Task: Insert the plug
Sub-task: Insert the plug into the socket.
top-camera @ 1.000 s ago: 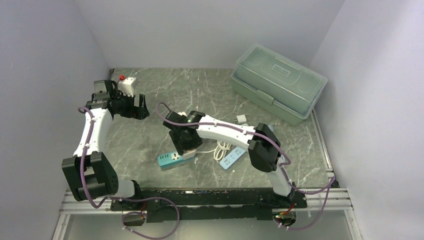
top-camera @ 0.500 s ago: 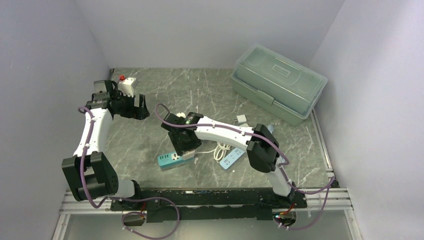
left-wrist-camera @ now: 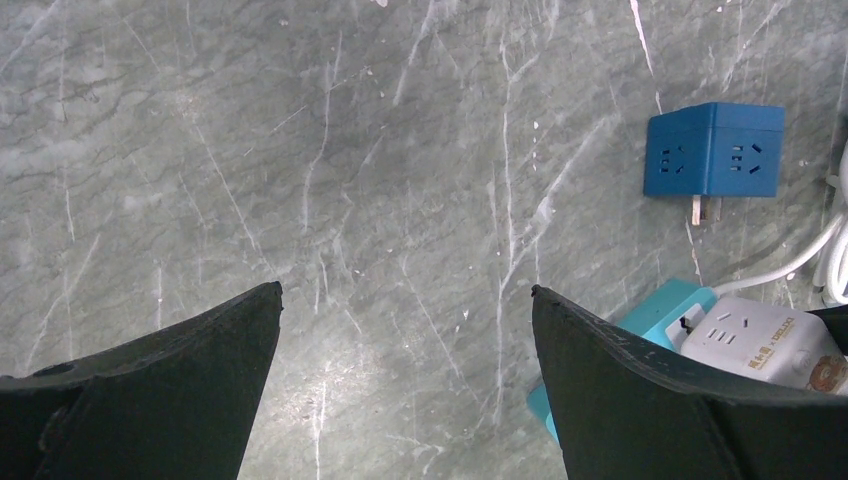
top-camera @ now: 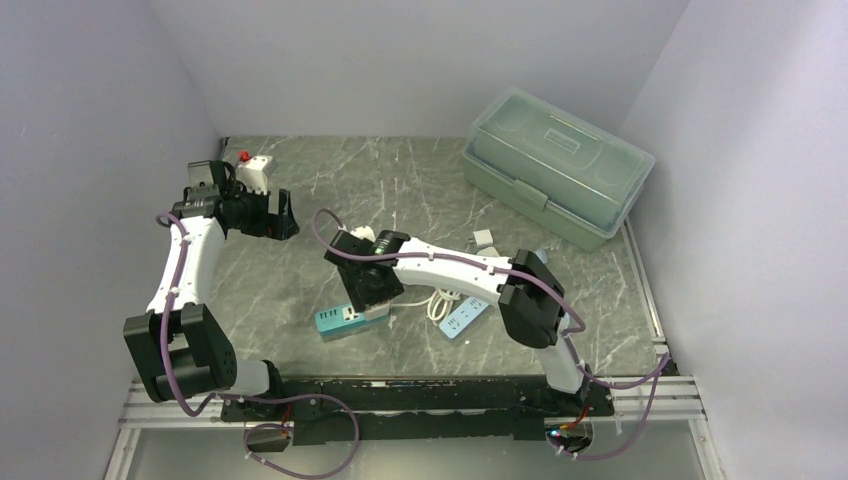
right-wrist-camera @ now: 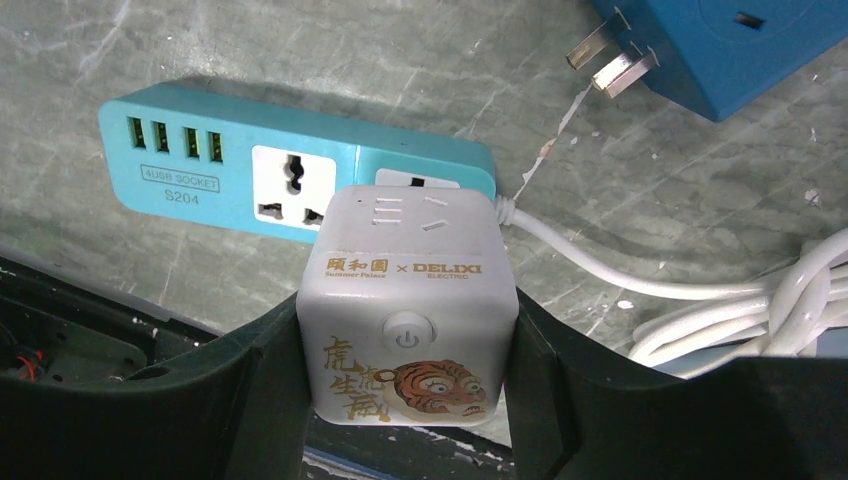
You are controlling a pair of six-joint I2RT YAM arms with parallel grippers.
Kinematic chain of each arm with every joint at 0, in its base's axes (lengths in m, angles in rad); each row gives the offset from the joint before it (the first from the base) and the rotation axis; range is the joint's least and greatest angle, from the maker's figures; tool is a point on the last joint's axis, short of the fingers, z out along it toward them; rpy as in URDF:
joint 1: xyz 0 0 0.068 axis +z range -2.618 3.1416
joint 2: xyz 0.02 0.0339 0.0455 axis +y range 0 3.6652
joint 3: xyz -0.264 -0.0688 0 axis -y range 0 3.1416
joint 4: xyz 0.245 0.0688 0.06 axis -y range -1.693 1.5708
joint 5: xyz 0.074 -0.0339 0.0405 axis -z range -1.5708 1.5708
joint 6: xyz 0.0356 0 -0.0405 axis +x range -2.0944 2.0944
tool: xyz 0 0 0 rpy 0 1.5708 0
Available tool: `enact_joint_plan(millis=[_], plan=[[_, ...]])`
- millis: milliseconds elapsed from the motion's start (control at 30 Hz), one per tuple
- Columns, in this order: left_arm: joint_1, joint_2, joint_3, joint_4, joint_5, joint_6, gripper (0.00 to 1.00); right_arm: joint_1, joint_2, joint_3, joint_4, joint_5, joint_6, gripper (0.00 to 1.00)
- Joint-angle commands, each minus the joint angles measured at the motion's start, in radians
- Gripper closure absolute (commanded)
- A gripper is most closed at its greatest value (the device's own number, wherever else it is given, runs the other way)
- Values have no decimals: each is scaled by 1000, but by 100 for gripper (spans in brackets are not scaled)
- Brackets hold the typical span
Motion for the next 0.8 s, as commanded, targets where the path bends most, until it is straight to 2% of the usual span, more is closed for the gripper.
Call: enact_joint_plan(millis=[0,433,767], plan=[[-2,-9,29,2,13,-5,0,14,66,-80,-23,94,-8,100],[-2,-4,34,-9,9,5,0,23,68,-161,40,73,4,100],[-1,-7,12,0,28,14,0,17,157,-40,-42,23,-50,100]])
